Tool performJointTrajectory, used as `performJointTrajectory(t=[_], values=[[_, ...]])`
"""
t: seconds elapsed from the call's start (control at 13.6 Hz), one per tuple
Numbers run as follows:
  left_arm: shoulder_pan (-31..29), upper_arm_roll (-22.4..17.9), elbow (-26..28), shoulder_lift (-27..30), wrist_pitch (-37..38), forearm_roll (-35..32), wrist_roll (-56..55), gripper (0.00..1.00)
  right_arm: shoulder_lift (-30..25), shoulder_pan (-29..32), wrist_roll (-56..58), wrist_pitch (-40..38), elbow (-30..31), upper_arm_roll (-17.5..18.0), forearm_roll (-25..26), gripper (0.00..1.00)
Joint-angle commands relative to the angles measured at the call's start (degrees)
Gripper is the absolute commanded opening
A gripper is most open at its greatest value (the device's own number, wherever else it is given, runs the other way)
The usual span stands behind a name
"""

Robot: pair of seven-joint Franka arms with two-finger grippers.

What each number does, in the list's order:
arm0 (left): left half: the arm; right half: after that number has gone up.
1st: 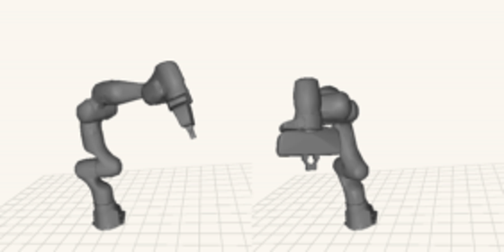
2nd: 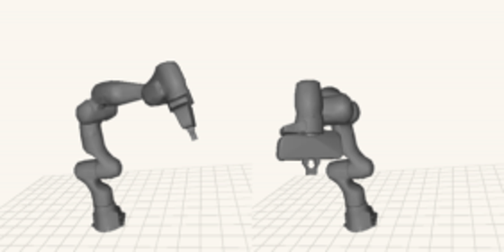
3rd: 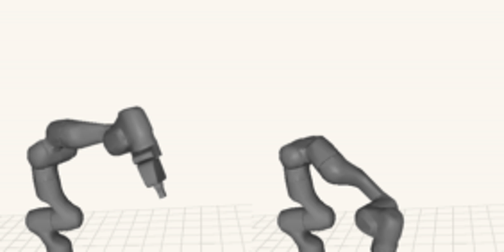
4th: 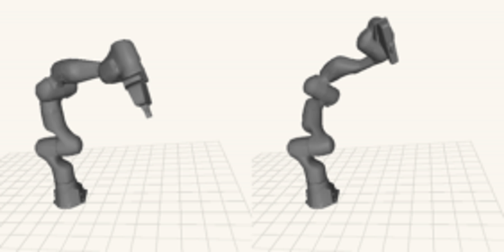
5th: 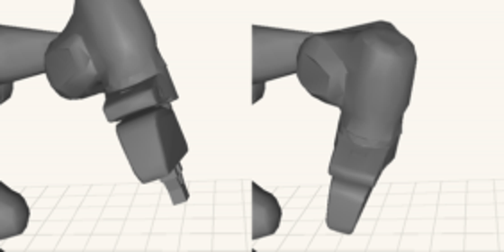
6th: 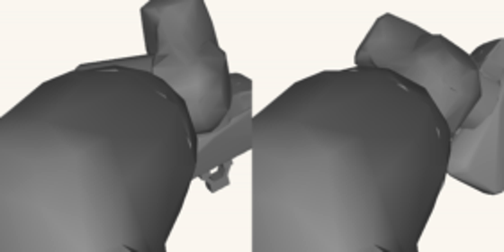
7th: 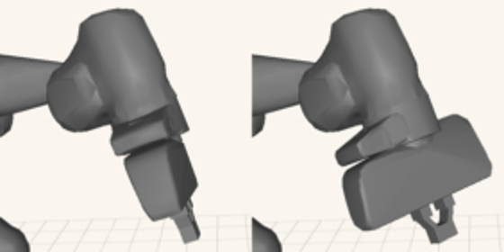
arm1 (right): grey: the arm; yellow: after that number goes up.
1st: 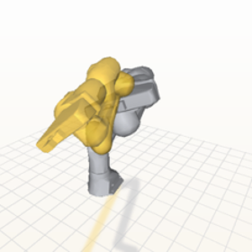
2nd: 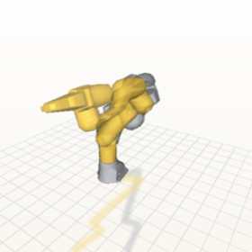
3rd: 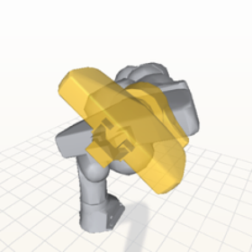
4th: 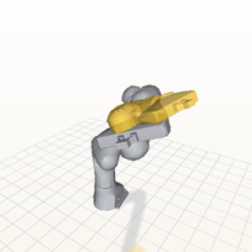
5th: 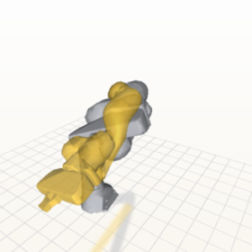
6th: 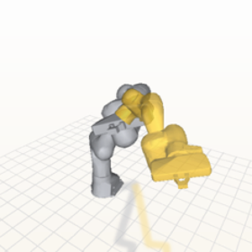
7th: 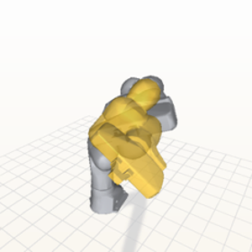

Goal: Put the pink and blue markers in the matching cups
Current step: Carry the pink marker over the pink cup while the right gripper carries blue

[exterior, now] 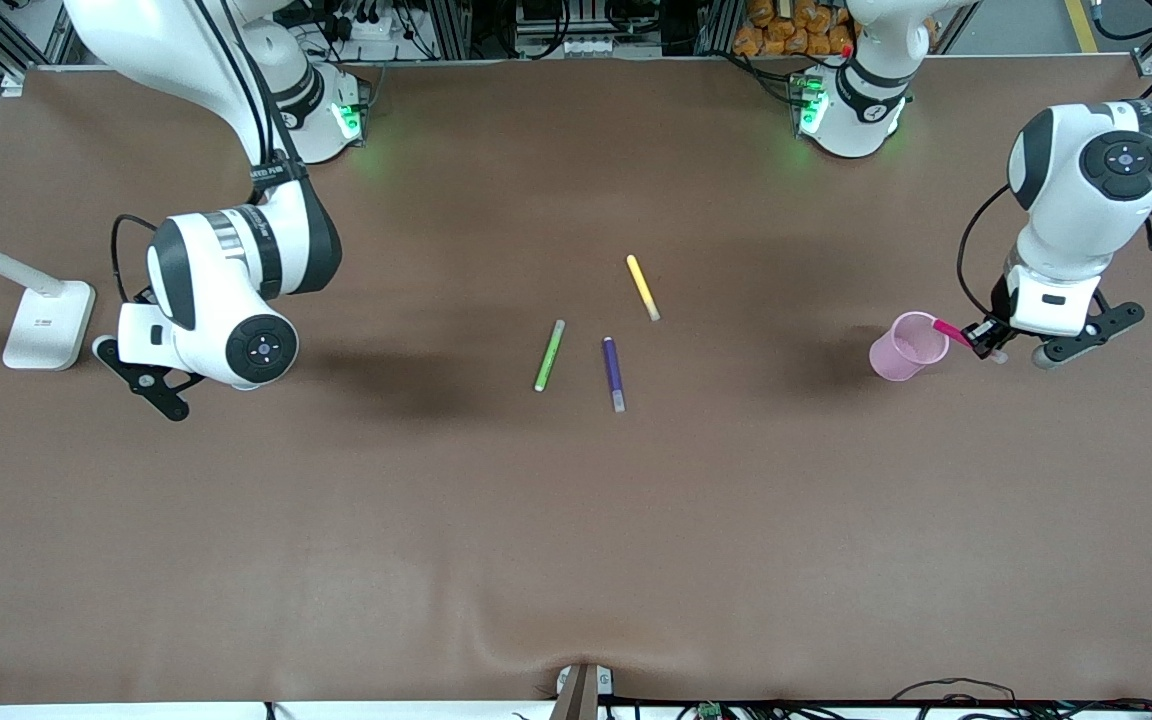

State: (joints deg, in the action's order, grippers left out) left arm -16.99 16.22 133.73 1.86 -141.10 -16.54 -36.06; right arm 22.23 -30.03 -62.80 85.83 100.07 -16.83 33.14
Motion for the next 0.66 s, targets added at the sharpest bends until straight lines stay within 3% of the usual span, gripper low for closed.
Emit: performJointTrajectory(t=[0.0, 0.44, 0.52, 0.59], values=[[-0.1, 0.3, 1.4, -1.6, -3.4, -1.3, -0.9, 0.00, 0.4, 1.5, -3.0, 1.8, 0.7, 0.5, 1.2, 0.00], [0.0, 0.3, 2.3, -4.9, -6.8, -1.3, -1.0, 0.00, 2.4, 5.1, -7.1, 8.7, 4.2, 0.5, 1.1, 0.00], [0.0, 0.3, 2.3, -5.4, -6.8, -1.3, -0.9, 0.11, 2.6, 5.0, -10.0, 10.7, 5.9, 0.6, 1.0, 0.00], [-0.1, 0.3, 2.3, -5.7, -6.8, -1.3, -0.9, 0.59, 2.6, 4.5, -12.8, 13.4, 7.9, 0.6, 1.0, 0.00]])
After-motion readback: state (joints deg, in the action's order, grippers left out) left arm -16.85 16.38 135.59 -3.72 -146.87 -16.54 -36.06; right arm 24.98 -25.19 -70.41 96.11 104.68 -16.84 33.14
